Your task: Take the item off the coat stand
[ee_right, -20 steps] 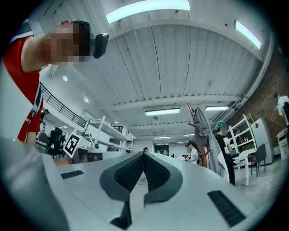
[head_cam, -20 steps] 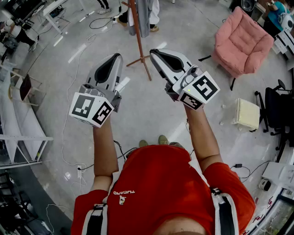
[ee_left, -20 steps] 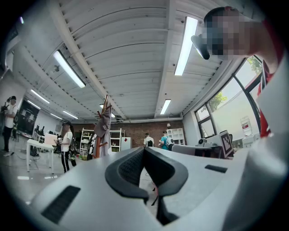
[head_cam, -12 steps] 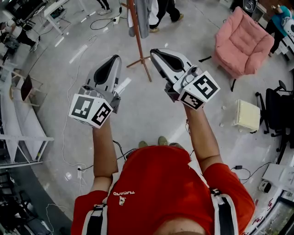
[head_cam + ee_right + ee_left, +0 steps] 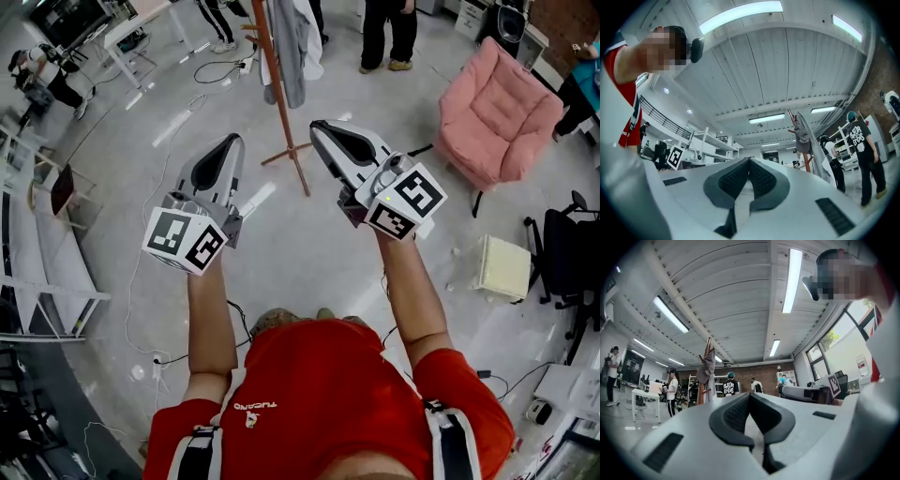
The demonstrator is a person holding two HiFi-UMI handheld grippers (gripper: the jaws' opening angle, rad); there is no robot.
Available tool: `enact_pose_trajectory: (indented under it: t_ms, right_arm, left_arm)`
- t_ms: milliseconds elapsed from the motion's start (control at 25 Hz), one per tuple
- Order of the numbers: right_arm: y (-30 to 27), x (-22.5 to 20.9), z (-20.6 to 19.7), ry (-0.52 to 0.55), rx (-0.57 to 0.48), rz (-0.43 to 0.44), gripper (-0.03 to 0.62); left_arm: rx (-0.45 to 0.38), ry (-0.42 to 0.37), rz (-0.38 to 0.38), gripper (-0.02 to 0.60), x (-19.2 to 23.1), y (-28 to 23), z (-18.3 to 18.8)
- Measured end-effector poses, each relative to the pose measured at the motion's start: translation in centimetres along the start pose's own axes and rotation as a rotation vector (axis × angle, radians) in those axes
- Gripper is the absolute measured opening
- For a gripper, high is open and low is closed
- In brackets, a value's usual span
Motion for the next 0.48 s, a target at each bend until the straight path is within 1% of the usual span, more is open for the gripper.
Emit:
enact_pose_trajectory:
  t_ms: [240,480]
  right_arm:
    - [-1.4,-2.9,0.3,0.004,0.006,0.012,0.025]
    - [-5.4,-5.9,-0.6,-0.01,0.015,0.007,0.025]
  left_arm:
    - [0.006,0.001,0.017,0.009,1.0,-2.0,-0.5]
    - [-0.007,-0.001,0.015,0.009,5.4,-4.1,-0.8]
Point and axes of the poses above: the fingertips, and each gripper's own axes: y backward along the fingers, x to its left, z out of its top, the point moved 10 cm from there along y, backward along the fingers, and after that the axes turned 1 degree about -z, right-handed, at the moved point
